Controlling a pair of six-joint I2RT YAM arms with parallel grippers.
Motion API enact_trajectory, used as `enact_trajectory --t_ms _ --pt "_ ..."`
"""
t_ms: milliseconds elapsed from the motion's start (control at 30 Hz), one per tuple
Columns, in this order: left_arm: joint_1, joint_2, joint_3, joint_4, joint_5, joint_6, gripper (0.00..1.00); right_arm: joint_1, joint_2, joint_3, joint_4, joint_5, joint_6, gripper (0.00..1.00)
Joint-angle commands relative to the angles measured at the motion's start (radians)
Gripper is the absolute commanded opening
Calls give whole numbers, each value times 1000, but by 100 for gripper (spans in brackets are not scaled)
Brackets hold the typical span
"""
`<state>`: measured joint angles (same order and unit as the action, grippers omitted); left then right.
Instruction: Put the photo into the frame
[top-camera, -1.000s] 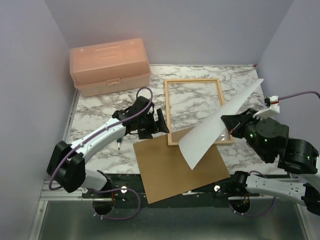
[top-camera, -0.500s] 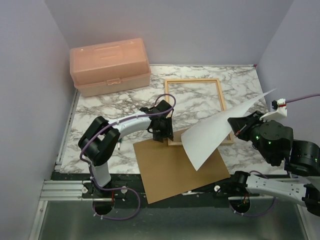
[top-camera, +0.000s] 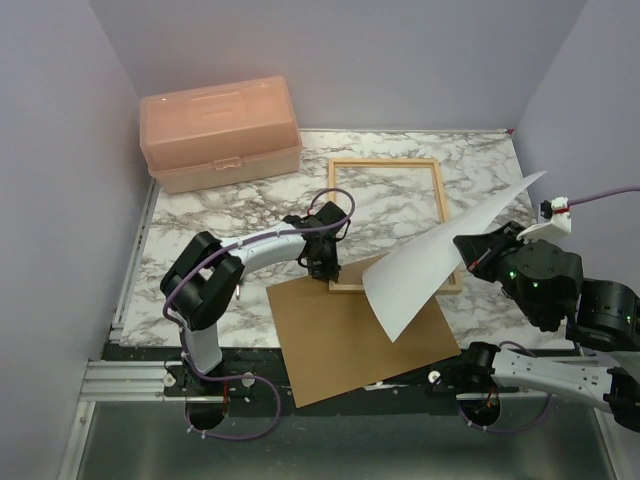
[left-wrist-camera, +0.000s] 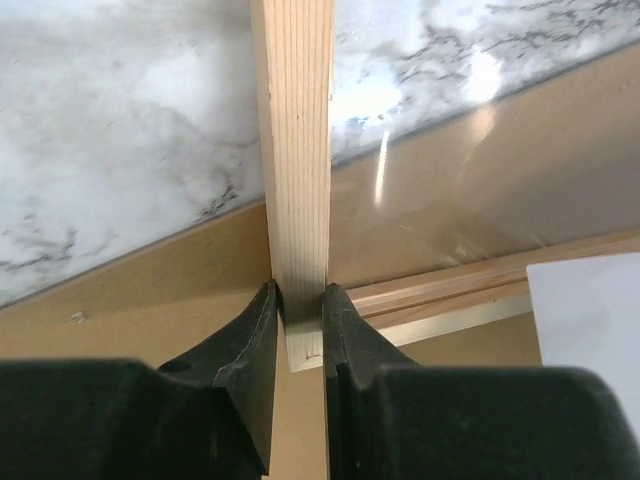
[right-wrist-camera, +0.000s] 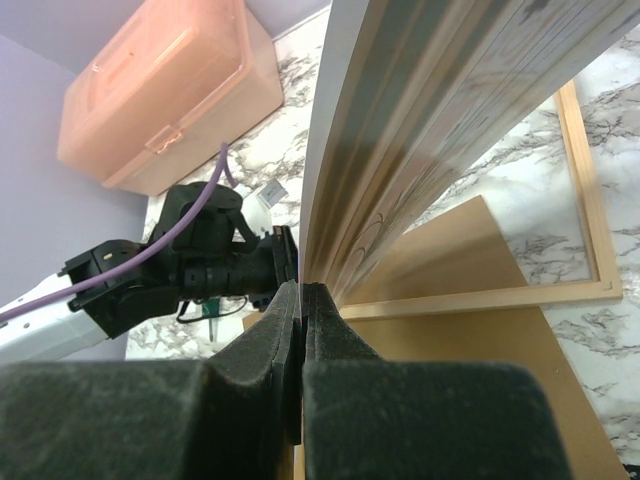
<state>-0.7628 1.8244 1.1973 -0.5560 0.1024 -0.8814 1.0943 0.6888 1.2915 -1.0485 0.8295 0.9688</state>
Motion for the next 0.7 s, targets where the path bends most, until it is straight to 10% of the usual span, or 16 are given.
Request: enact_trajectory --t_ms 0,667 --pt "-6 -107 -42 -27 -68 -11 14 7 8 -17 22 7 5 1" --pt "-7 -477 -361 -40 -95 -36 0 8 74 -30 143 -101 -49 1"
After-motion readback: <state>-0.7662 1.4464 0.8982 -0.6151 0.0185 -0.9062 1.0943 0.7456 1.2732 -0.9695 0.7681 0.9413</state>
